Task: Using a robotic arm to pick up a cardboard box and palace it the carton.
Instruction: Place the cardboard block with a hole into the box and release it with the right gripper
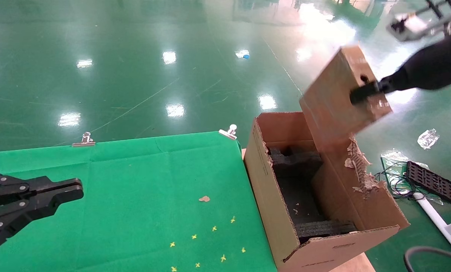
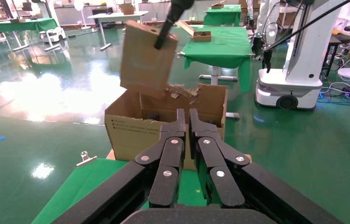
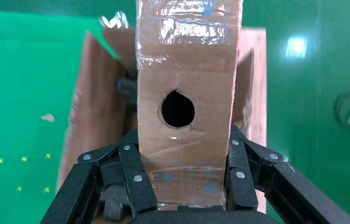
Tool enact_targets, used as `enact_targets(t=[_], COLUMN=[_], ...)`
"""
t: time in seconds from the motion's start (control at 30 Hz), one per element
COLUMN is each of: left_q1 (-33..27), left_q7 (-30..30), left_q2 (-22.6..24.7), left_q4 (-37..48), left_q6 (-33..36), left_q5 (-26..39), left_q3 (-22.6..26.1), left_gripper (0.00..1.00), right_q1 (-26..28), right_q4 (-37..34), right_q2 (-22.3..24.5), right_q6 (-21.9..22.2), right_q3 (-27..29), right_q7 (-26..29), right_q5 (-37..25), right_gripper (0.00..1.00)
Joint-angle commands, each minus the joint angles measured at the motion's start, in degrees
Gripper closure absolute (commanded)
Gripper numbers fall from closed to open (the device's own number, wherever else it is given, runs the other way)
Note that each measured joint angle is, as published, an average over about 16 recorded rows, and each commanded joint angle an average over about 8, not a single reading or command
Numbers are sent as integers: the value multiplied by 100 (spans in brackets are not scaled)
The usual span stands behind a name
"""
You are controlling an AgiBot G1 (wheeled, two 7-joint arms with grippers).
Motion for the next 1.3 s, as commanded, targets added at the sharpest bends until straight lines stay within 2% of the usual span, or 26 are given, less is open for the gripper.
enact_targets(t=[0.03,0.6,1.03,1.3], left_q1=[0,-1,-2,-3], left_q7=[0,3,6,7], left_q2=[0,-3,-5,-6], left_q4=[0,0,0,0], left_q6=[0,-3,-5,-6], left_q5=[0,-5,-8,-10], left_q3=[1,7,11,14], left_gripper=[0,0,0,0], right_q1=[-81,-1051,-2215,-2725], right_q4=[-43,-657,-1242,-1663], right_q2=[90,136,-237,-523], right_q6=[-35,188,945,1370], right_q3=[-48,-376,-408,-337], right_q7=[35,116,74,-153], right_q5=[-32,-184,59,253], right_gripper=[100,100,100,100])
